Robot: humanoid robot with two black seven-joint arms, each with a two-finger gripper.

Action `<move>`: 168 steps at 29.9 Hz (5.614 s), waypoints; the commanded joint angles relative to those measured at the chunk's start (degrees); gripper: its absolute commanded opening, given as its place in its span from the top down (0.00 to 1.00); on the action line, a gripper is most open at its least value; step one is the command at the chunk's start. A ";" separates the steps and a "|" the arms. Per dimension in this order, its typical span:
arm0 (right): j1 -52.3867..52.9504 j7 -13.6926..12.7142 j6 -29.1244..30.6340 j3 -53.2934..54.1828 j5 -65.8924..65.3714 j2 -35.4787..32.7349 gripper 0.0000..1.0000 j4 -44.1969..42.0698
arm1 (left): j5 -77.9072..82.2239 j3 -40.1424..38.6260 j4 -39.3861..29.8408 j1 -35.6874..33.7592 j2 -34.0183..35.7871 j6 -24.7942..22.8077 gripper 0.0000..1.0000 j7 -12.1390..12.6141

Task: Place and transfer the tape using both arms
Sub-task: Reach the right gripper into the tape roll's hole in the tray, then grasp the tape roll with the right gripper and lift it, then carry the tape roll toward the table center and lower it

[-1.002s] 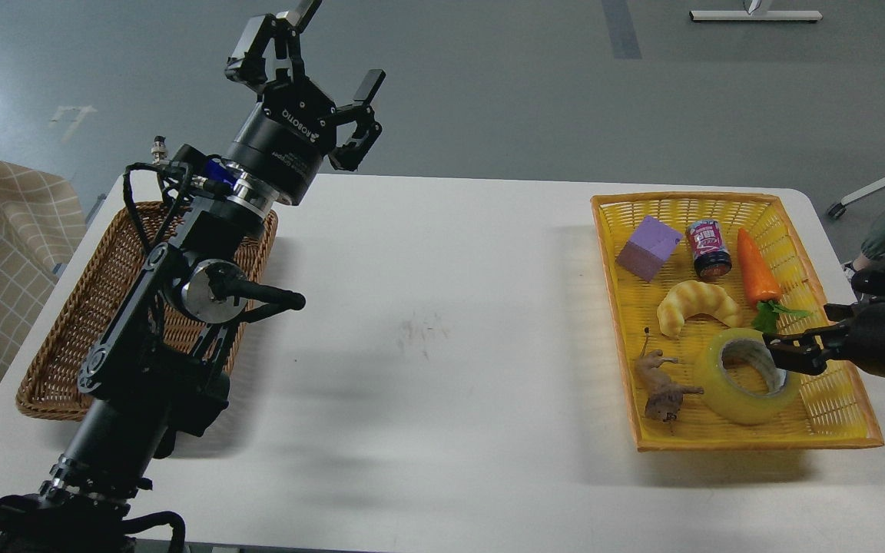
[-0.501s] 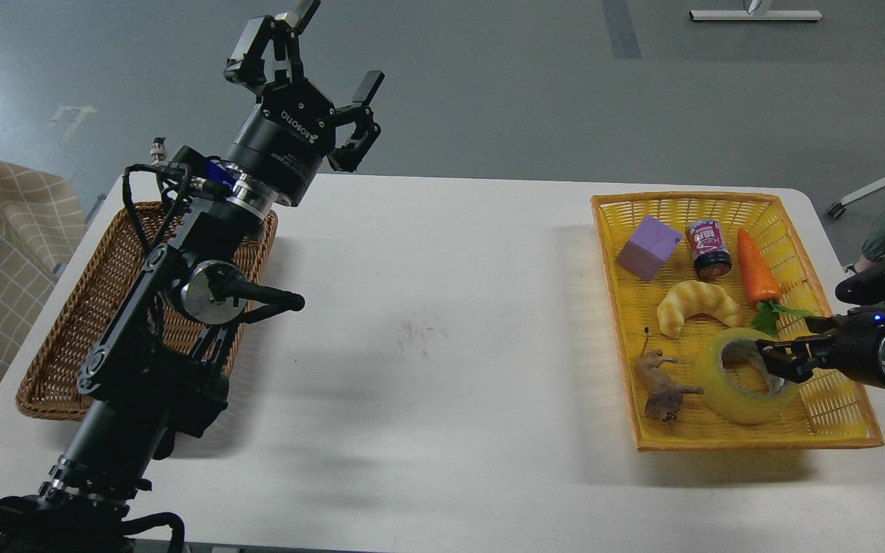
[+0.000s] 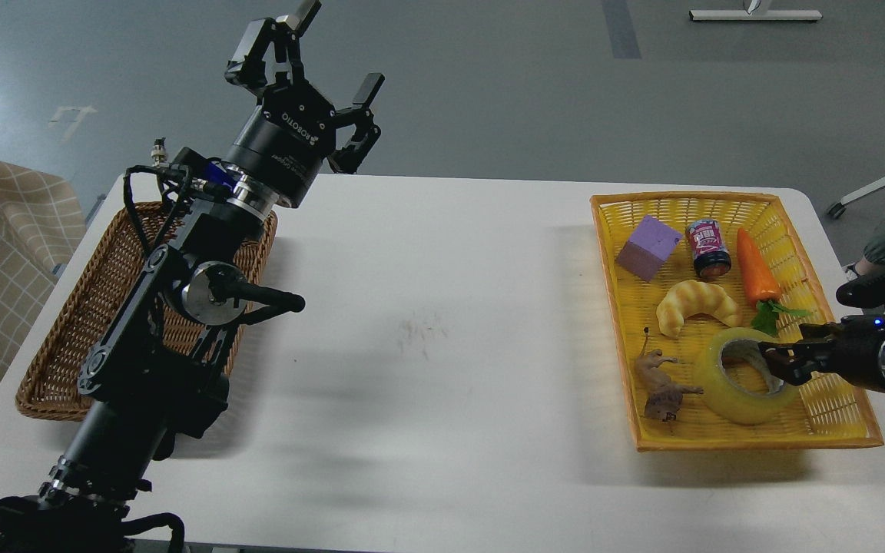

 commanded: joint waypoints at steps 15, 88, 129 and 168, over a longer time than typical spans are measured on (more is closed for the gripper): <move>0.01 -0.05 0.00 0.09 0.85 0.52 0.75 0.09 | 0.07 -0.07 0.00 0.18 0.70 0.44 0.02 0.08; 23.04 5.31 0.00 -2.54 6.04 23.63 0.99 -5.62 | 0.33 0.28 0.09 0.62 1.84 0.53 0.02 0.17; 23.22 3.02 0.00 -10.45 2.26 45.26 0.92 -21.36 | 0.07 -0.78 -0.09 0.71 3.77 0.44 0.02 0.08; 21.72 0.74 0.00 -9.93 2.44 46.58 0.33 -23.82 | 0.07 -3.15 -0.26 2.29 4.65 0.44 0.02 0.08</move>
